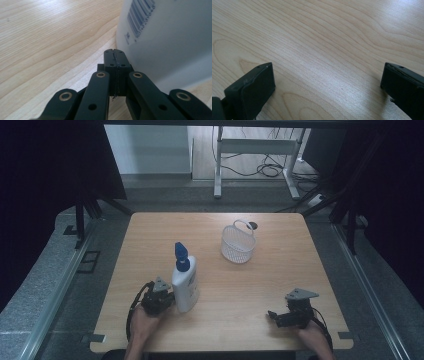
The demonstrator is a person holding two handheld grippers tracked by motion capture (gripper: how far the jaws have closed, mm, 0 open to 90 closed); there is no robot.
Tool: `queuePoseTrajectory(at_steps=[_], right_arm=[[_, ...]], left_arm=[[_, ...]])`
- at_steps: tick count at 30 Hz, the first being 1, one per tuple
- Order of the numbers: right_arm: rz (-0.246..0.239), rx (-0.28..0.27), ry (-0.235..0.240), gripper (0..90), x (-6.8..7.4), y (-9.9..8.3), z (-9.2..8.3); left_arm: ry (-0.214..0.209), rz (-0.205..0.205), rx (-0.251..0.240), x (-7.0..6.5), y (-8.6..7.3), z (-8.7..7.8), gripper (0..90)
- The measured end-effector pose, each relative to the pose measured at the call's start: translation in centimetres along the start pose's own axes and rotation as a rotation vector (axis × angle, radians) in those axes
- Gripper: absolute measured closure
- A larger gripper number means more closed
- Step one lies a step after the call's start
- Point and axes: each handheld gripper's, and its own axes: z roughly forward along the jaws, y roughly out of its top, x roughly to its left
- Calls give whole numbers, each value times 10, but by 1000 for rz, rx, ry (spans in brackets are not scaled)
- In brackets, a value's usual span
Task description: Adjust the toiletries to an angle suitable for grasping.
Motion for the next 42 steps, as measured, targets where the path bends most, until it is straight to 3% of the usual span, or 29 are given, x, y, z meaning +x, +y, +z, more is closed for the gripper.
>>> queuePoseTrajectory(at_steps=[11,42], right_arm=[[0,0,0,0,0,0,0],[0,0,2,0,0,0,0]], left_arm=[[-8,3,2,-5,1,2,891],[-96,84,27,-36,11,12,890]])
